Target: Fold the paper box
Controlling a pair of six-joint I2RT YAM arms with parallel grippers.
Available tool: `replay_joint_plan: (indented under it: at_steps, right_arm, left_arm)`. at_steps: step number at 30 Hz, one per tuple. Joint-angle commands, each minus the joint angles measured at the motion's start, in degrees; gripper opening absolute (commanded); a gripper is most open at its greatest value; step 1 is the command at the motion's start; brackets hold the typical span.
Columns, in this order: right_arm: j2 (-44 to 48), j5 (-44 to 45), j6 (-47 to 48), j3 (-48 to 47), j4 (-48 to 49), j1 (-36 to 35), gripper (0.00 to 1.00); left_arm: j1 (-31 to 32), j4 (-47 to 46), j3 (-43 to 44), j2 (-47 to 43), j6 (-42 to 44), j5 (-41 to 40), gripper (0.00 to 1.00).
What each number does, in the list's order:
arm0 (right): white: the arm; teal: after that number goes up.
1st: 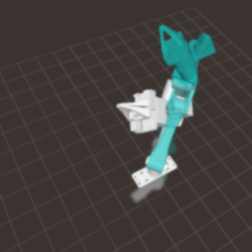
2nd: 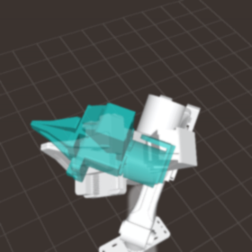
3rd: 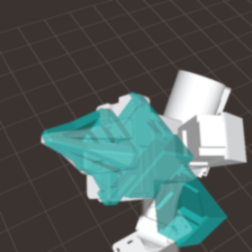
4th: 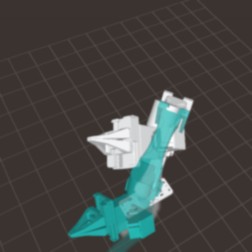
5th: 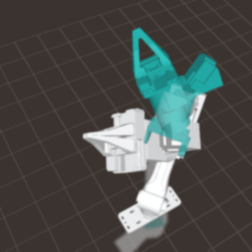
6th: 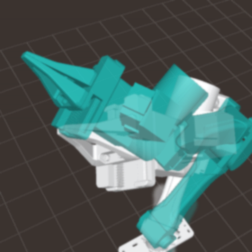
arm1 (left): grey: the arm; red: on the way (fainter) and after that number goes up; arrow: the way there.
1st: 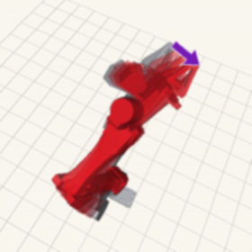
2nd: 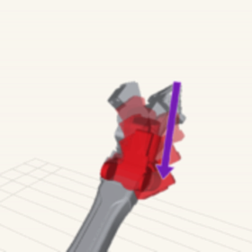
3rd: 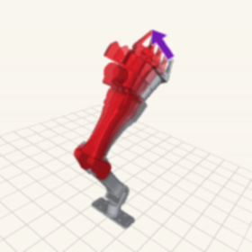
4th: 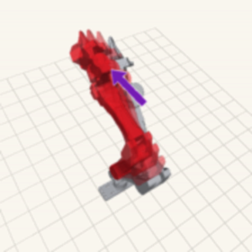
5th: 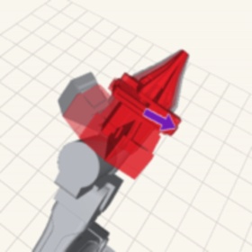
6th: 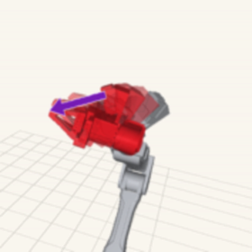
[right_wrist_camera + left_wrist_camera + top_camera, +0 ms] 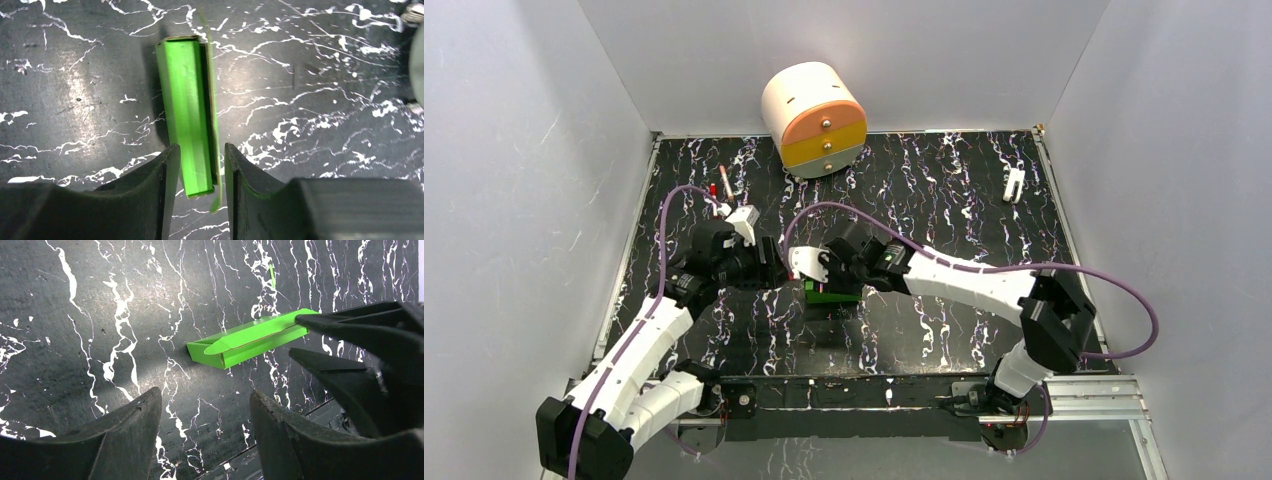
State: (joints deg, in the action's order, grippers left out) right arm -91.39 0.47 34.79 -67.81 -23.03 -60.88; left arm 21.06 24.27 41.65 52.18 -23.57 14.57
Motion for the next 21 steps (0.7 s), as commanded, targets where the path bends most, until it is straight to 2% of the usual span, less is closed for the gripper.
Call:
replay_joint_plan:
  at_steps: [1, 5, 10, 16, 21]
  right_arm:
    - [7.94, 4.24, -6.93, -0.07, 3.12, -0.2, 0.49]
    - [13.37, 6.01, -14.94, 2.08, 2.96, -0.14, 0.53]
    - [17.76, 11.15, -24.98, 3.65, -0.94, -0.2, 0.53]
    - [17.01, 13.37, -31.17, 6.66, -2.25, -0.2, 0.5]
    - [14.1, 16.23, -33.03, 7.56, -1.58, -0.19, 0.44]
  left_arm:
    - [-0.29, 0.82, 2.07, -0.06, 1.71, 3.51, 0.62]
    - [-0.32, 2.45, 4.47, 0.68, 3.25, 3.05, 0.62]
    - [-0.25, 3.89, 6.77, 2.7, 5.35, 3.71, 0.61]
    - [-0.1, 5.26, 8.48, 5.51, 12.57, 4.12, 0.61]
    - [0.59, 4.18, 8.87, 6.82, 16.87, 4.9, 0.6]
